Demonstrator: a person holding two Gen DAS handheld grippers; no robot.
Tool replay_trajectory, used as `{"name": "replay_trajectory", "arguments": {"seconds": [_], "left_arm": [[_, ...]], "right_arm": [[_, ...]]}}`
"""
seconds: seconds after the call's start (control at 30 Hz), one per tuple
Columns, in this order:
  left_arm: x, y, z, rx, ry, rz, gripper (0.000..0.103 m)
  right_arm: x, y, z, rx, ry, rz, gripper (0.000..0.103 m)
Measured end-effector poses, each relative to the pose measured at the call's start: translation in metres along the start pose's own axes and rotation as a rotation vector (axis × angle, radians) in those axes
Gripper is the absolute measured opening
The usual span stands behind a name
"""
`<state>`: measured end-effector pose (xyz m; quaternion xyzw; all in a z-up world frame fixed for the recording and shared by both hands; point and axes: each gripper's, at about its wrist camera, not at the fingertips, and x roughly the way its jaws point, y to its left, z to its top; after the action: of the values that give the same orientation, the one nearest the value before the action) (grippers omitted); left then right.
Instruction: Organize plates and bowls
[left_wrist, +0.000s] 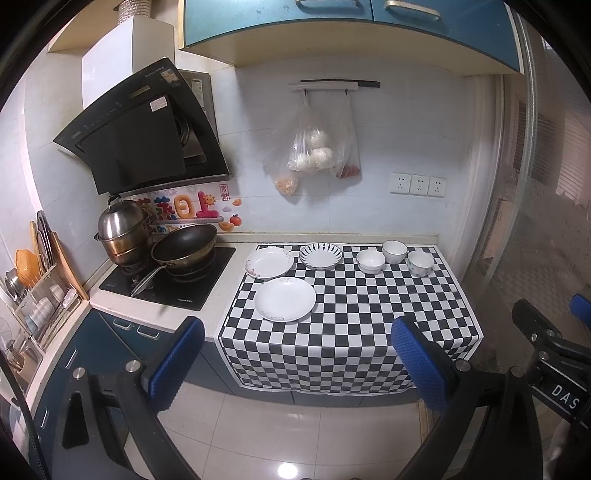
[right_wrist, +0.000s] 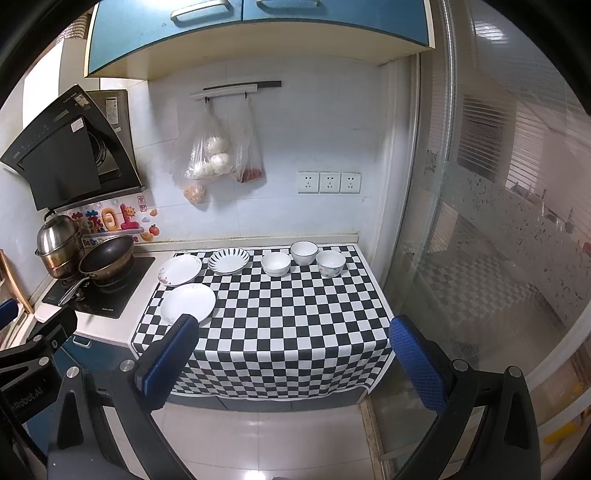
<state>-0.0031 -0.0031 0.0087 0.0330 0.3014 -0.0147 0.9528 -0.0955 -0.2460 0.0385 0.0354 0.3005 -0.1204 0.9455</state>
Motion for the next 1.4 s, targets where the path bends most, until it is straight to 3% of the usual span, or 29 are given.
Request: {"name": "replay_trajectory", "arguments": {"seconds": [1.4], "left_arm": [[0.005,0.009,-0.002,-0.008,-0.007,-0.002,0.103]], "right_arm": [[-0.003,0.009,-0.007,-0.011,-0.011,0.003,0.103]]}}
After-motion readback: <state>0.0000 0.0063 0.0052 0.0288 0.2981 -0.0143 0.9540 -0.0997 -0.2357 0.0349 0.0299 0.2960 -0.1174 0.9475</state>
